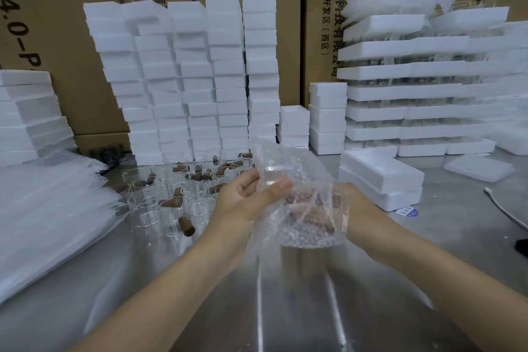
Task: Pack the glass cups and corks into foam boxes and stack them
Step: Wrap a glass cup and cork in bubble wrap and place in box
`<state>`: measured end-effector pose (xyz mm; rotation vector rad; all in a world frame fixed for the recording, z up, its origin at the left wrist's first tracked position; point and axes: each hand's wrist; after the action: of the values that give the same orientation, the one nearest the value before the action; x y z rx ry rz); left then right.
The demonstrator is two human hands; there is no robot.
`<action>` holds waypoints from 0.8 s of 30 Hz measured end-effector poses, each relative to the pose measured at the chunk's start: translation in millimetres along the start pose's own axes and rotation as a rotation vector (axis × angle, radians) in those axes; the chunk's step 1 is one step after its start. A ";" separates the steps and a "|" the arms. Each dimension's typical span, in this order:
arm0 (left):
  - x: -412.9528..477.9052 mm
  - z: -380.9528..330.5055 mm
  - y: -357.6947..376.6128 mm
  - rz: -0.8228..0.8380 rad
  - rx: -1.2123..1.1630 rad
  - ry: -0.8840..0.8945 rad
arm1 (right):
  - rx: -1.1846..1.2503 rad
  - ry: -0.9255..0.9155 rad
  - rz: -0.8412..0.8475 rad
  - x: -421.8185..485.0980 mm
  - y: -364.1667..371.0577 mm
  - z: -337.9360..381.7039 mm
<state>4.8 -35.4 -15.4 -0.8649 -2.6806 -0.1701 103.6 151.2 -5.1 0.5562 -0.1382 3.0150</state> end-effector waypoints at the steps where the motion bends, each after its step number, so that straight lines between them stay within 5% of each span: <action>1: 0.1 -1.7 -2.4 -0.001 -0.028 -0.008 | -0.006 0.007 0.018 0.1 -0.8 3.0; 17: 4.8 1.8 -9.4 -0.021 -0.087 -0.063 | 0.198 0.049 -0.329 7.4 -11.4 -15.6; 24: 6.2 4.8 -13.3 -0.033 -0.068 -0.076 | 0.095 0.028 -0.512 13.0 -28.2 -9.8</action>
<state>-9.0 -41.8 -18.1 -0.8642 -2.7752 -0.2426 90.5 180.9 -7.5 0.4684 0.1323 2.5365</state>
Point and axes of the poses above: each hand's wrist, its own x-axis towards the middle knuckle, its own y-axis out of the palm, z = x × y, and after that the axes turned 12 degrees about x, right-handed
